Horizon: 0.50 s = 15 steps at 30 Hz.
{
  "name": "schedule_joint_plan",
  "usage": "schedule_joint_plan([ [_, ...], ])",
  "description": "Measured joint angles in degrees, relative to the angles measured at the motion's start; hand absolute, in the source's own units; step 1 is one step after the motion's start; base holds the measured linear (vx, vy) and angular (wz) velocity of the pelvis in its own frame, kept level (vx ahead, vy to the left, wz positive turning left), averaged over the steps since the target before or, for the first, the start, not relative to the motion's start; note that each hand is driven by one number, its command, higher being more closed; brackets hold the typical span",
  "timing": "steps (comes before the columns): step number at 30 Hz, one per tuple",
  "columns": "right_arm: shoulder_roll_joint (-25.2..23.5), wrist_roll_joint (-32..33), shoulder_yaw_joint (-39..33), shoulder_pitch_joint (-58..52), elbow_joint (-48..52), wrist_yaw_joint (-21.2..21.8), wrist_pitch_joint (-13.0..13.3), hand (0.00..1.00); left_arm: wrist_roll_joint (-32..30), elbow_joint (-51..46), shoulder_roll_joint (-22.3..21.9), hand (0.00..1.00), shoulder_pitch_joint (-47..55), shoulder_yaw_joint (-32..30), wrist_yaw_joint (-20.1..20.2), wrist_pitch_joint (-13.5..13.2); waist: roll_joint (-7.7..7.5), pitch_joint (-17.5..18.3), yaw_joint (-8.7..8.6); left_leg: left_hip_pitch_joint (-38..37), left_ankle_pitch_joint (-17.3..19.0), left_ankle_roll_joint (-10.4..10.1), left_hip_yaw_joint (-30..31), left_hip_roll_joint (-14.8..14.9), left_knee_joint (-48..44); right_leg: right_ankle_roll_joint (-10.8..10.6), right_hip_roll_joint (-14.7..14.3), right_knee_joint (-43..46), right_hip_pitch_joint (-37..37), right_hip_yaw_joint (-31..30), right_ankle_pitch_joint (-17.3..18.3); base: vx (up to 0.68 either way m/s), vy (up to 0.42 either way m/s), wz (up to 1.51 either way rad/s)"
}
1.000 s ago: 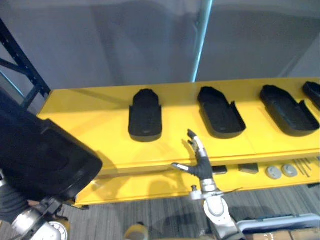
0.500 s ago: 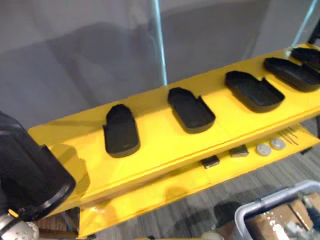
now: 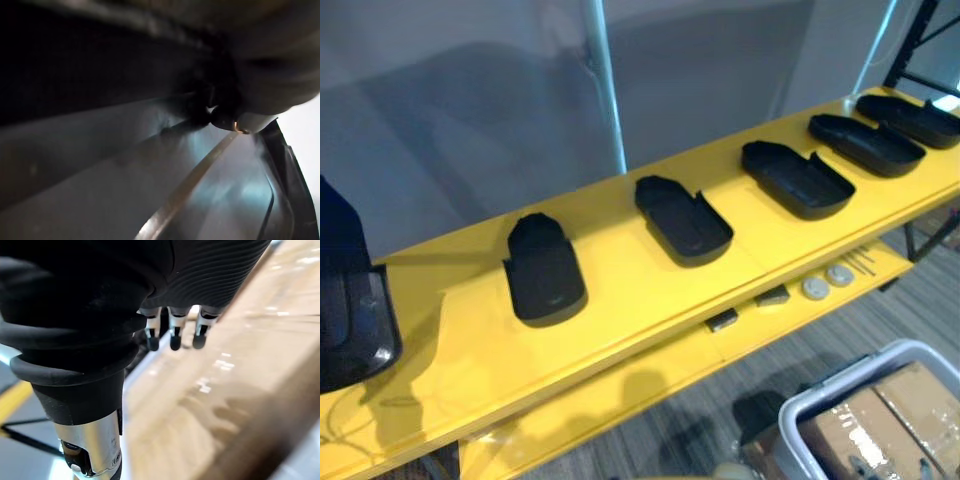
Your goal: Walk over and take plastic housings, then place them on the shelf
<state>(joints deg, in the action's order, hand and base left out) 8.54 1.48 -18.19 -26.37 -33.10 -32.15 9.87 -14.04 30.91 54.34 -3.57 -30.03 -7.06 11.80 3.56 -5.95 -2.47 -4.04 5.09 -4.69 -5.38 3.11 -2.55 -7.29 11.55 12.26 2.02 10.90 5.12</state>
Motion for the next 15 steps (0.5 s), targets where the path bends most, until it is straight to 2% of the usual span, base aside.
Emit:
schedule_joint_plan([
  [4,-0.1,0.6,1.0,1.9,-4.6,0.9,-1.9,0.0,-2.4,7.2,3.3,1.0,-5.8,4.3,6.7,3.4,-0.32,-0.3,-0.09,0.1,0.0,0.0,-0.1,0.2,-0.1,0.2,-0.4,-1.6,-0.3,-0.2,-1.1,0.0,0.015,-0.06],
  [10,-0.5,1.2,1.1,3.5,-6.6,1.1,-2.7,0.0,-2.6,13.5,4.2,1.0,-9.5,6.3,11.4,5.9,-0.93,-2.4,0.03,0.2,0.4,0.0,0.2,0.4,-1.4,0.6,-0.6,-2.3,-1.2,-0.1,-1.3,-0.04,0.001,0.0],
  [15,-1.3,1.2,1.0,4.2,-6.6,2.2,-2.9,0.0,-2.9,15.8,4.9,1.0,-10.0,6.5,16.4,6.8,-1.67,-4.1,0.02,2.0,0.6,0.1,0.5,0.4,-2.5,0.8,-0.8,-4.0,-0.9,0.0,-2.2,-0.04,0.011,0.04],
])
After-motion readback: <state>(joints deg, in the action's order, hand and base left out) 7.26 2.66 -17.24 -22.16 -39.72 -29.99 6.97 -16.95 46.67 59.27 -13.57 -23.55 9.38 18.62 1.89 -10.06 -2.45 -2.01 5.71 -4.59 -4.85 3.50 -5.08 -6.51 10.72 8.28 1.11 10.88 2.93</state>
